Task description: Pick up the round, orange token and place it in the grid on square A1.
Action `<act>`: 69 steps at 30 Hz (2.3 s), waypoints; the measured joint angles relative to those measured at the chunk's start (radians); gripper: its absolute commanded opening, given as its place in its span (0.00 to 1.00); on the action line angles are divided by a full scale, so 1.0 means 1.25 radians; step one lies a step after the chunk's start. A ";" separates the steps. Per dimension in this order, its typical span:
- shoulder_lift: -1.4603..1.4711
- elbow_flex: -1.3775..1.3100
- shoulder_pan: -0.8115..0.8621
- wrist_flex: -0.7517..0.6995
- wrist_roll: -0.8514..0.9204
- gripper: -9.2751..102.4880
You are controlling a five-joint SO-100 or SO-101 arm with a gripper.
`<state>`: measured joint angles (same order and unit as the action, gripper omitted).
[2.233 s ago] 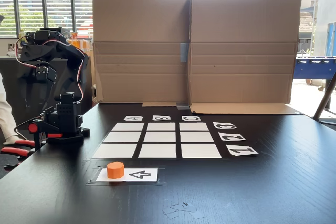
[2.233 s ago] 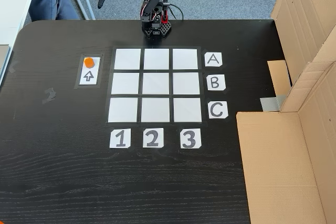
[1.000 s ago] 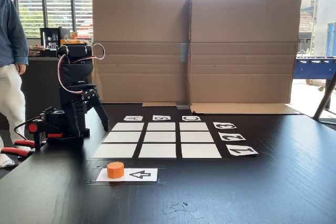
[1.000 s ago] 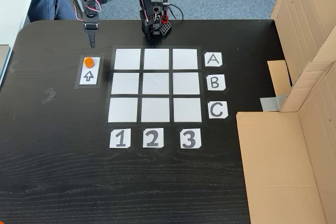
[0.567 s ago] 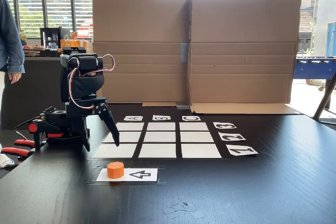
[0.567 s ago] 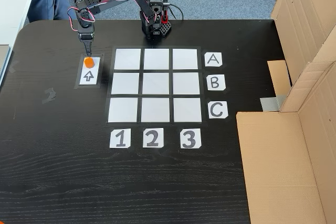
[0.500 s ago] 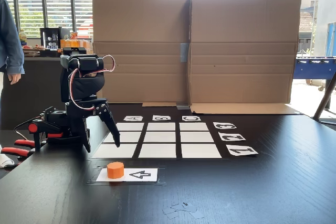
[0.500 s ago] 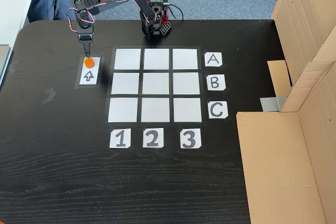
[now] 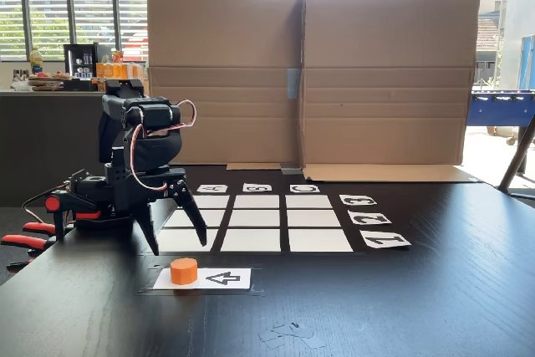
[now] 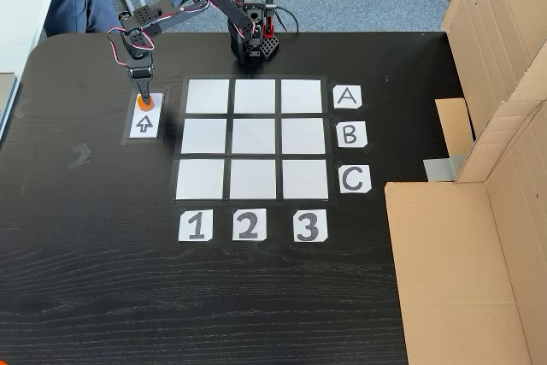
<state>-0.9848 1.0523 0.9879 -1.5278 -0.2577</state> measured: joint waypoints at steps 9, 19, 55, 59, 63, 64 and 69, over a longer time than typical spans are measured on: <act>0.054 -0.037 -0.009 0.001 -0.006 0.35; 0.126 -0.103 -0.011 0.001 -0.006 0.36; 0.222 -0.211 -0.015 0.000 -0.063 0.29; 0.222 -0.211 -0.015 0.000 -0.061 0.32; 0.222 -0.211 -0.015 0.000 -0.058 0.34; 0.223 -0.211 -0.015 0.000 -0.058 0.34; 0.225 -0.211 -0.017 0.000 -0.055 0.34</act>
<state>-0.7041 0.7885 0.9664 -1.5278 -0.3267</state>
